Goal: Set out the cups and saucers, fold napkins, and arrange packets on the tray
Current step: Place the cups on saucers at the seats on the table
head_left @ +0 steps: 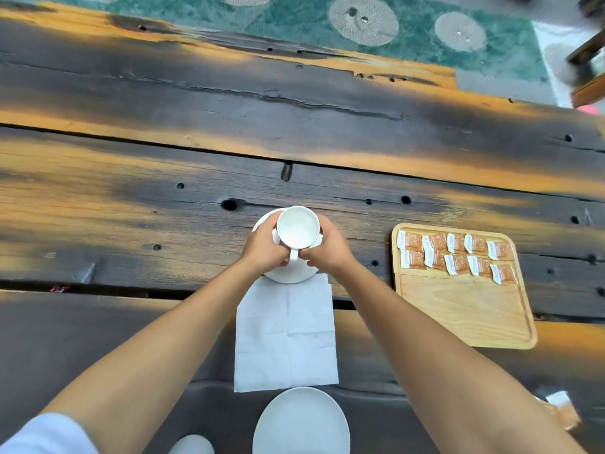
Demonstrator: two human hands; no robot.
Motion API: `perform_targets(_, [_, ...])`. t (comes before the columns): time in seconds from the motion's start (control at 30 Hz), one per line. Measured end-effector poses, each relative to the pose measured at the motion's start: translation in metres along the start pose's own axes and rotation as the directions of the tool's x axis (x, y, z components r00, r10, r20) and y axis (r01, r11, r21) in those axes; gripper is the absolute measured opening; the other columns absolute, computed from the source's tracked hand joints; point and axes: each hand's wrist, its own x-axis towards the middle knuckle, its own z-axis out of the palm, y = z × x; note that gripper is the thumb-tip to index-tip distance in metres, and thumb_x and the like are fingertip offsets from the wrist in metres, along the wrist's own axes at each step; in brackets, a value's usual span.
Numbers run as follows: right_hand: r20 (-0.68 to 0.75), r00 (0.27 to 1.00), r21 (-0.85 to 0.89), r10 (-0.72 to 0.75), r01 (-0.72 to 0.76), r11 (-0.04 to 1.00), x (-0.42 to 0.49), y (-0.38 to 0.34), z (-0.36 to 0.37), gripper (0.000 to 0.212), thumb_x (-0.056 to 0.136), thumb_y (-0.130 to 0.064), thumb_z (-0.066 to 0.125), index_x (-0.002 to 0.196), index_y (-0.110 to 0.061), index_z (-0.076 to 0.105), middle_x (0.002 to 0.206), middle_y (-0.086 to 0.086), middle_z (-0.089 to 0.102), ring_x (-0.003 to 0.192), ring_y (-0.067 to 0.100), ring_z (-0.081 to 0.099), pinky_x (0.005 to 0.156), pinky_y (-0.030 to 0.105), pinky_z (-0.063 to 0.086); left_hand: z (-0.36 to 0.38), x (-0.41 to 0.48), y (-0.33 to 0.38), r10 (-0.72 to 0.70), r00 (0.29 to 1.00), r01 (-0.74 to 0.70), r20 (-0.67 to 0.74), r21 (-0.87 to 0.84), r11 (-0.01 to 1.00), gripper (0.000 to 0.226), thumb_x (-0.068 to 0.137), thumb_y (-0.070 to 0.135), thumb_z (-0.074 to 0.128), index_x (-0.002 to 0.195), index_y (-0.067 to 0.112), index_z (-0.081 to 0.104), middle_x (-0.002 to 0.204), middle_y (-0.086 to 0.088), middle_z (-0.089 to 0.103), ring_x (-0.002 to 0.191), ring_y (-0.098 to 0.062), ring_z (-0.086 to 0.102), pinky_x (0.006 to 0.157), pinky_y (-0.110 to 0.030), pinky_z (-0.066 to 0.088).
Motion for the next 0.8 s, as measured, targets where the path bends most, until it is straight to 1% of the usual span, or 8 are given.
perform_targets(0.07, [0.01, 1.0, 0.015, -0.01, 0.01, 1.0, 0.001, 0.003, 0.002, 0.063, 0.068, 0.007, 0.07, 0.11, -0.037, 0.051, 0.095, -0.025, 0.055, 0.089, 0.014, 0.057, 0.071, 0.027, 0.051, 0.0, -0.001, -0.002, -0.006, 1.0, 0.006, -0.015, 0.002, 1.0, 0.081, 0.057, -0.007, 0.053, 0.126, 0.035, 0.057, 0.122, 0.004, 0.063, 0.111, -0.028, 0.057, 0.068, -0.055, 0.06])
perform_targets(0.13, [0.027, 1.0, 0.026, -0.009, 0.009, 1.0, 0.002, 0.007, 0.006, 0.066, 0.068, 0.007, 0.07, 0.122, -0.027, 0.054, 0.106, -0.014, 0.058, 0.099, 0.017, 0.057, 0.081, 0.037, 0.055, 0.001, -0.001, -0.004, -0.02, 0.999, 0.02, -0.026, -0.004, 1.0, 0.08, 0.058, -0.009, 0.054, 0.126, 0.032, 0.058, 0.121, 0.003, 0.064, 0.111, -0.028, 0.057, 0.068, -0.055, 0.06])
perform_targets(0.2, [0.04, 0.999, 0.024, -0.008, 0.007, 1.0, 0.005, 0.009, 0.007, 0.069, 0.068, 0.006, 0.07, 0.129, -0.021, 0.053, 0.115, -0.007, 0.057, 0.106, 0.019, 0.056, 0.09, 0.044, 0.054, 0.001, -0.001, -0.007, -0.036, 0.999, 0.036, -0.032, -0.01, 0.999, 0.078, 0.06, -0.01, 0.056, 0.126, 0.031, 0.058, 0.12, 0.002, 0.063, 0.111, -0.028, 0.057, 0.067, -0.055, 0.06])
perform_targets(0.3, [0.047, 0.999, 0.025, 0.008, -0.009, 1.0, 0.008, 0.011, 0.007, 0.068, 0.069, 0.005, 0.072, 0.129, -0.021, 0.053, 0.116, -0.007, 0.058, 0.105, 0.017, 0.056, 0.089, 0.043, 0.053, 0.003, -0.001, -0.006, -0.063, 0.998, 0.063, -0.026, -0.023, 0.998, 0.078, 0.057, -0.003, 0.056, 0.126, 0.032, 0.058, 0.12, 0.002, 0.062, 0.11, -0.029, 0.057, 0.065, -0.053, 0.061])
perform_targets(0.4, [0.055, 0.998, 0.023, 0.017, -0.018, 1.0, 0.013, 0.012, 0.007, 0.065, 0.069, 0.005, 0.071, 0.124, -0.026, 0.053, 0.111, -0.011, 0.06, 0.102, 0.016, 0.056, 0.083, 0.038, 0.052, 0.005, 0.0, -0.006, -0.081, 0.996, 0.08, -0.029, -0.038, 0.996, 0.078, 0.051, 0.006, 0.054, 0.123, 0.035, 0.059, 0.119, 0.003, 0.061, 0.11, -0.027, 0.056, 0.064, -0.051, 0.062])
perform_targets(0.57, [0.046, 0.998, -0.009, 0.041, -0.041, 0.999, 0.018, 0.015, 0.009, 0.072, 0.069, 0.006, 0.071, 0.132, -0.021, 0.051, 0.126, 0.002, 0.06, 0.109, 0.022, 0.058, 0.09, 0.045, 0.053, 0.005, 0.003, -0.01, -0.1, 0.994, 0.099, -0.04, -0.024, 0.995, 0.077, 0.053, 0.002, 0.055, 0.122, 0.038, 0.058, 0.115, 0.004, 0.061, 0.106, -0.028, 0.058, 0.063, -0.051, 0.062])
perform_targets(0.67, [0.04, 0.998, -0.033, 0.044, -0.043, 0.999, 0.02, 0.016, 0.011, 0.073, 0.068, 0.007, 0.07, 0.134, -0.02, 0.051, 0.129, 0.002, 0.059, 0.116, 0.027, 0.058, 0.092, 0.049, 0.054, 0.005, 0.004, -0.012, -0.102, 0.994, 0.101, -0.044, -0.019, 0.995, 0.077, 0.054, 0.003, 0.055, 0.123, 0.037, 0.058, 0.114, 0.004, 0.062, 0.106, -0.029, 0.058, 0.065, -0.052, 0.061])
perform_targets(0.8, [0.034, 0.998, -0.039, 0.045, -0.043, 0.998, 0.021, 0.019, 0.013, 0.072, 0.068, 0.008, 0.07, 0.133, -0.019, 0.052, 0.127, 0.001, 0.058, 0.117, 0.028, 0.058, 0.092, 0.05, 0.054, 0.006, 0.005, -0.015, -0.1, 0.994, 0.099, -0.046, -0.014, 0.995, 0.078, 0.053, 0.007, 0.055, 0.125, 0.036, 0.057, 0.119, 0.003, 0.062, 0.109, -0.029, 0.057, 0.067, -0.053, 0.061])
